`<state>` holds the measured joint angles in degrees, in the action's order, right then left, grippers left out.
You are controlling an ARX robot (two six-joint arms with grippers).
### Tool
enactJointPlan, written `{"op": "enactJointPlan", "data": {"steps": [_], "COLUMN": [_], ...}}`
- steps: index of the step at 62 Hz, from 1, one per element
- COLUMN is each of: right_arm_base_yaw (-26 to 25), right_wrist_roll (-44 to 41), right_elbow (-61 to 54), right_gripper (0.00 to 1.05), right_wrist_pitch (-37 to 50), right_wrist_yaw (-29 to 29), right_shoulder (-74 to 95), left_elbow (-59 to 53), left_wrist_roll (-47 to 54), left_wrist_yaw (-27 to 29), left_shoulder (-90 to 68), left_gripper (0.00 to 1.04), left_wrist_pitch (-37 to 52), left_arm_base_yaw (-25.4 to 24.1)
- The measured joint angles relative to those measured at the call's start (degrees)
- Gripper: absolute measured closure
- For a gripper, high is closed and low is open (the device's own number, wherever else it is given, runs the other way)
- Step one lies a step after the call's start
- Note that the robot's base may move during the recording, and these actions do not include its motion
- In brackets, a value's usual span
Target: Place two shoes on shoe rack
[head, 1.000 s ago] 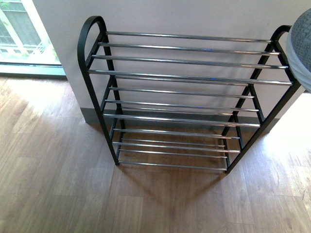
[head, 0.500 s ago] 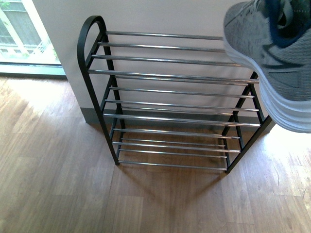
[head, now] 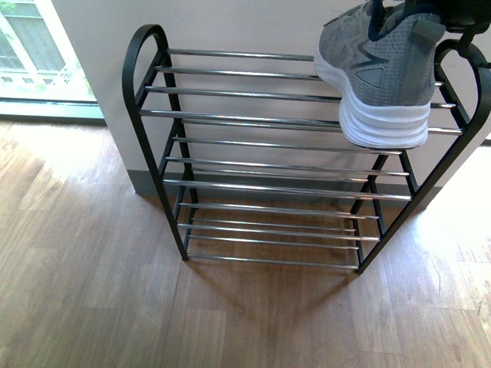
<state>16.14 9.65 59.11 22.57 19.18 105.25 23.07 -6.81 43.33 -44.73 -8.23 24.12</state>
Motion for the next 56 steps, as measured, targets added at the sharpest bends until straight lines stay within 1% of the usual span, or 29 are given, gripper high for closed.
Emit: {"op": "enactJointPlan", "data": {"steps": [8, 14, 22, 29, 32, 40, 56], "right_arm_base_yaw": [-3.3, -5.6, -7.1, -8.0, -8.4, -9.2, -11.1], "right_wrist_roll": [-0.9, -3.3, -4.3, -2.3, -0.1, 2.2, 2.1], "right_elbow": [1.1, 1.4, 3.3, 5.6, 6.4, 7.7, 10.0], "right_gripper": [1.04, 1.04, 1.04, 1.04, 1.04, 1.04, 1.04], "right_wrist_pitch": [1.0, 3.2, 3.8, 0.9, -0.7, -0.7, -0.2], "right_wrist_yaw": [-0.1, 0.5, 0.3, -0.3, -1.1, -0.5, 2.1], "right_shoulder": [3.4, 5.5, 7.0, 7.7, 7.8, 8.4, 11.8], "left_elbow": [0.0, 0.0, 0.0, 0.0, 0.0, 0.0, 0.0], "left_wrist_roll": [0.0, 0.0, 0.0, 0.0, 0.0, 0.0, 0.0], "left_wrist_yaw": [0.0, 0.0, 0.0, 0.0, 0.0, 0.0, 0.0], "left_shoulder": [0.0, 0.0, 0.0, 0.0, 0.0, 0.0, 0.0], "left_gripper": [1.03, 1.03, 1.03, 1.03, 1.03, 1.03, 1.03], "left_wrist_pitch": [0.0, 0.0, 0.0, 0.0, 0.0, 0.0, 0.0], "left_arm_base_yaw": [0.0, 0.0, 0.0, 0.0, 0.0, 0.0, 0.0]}}
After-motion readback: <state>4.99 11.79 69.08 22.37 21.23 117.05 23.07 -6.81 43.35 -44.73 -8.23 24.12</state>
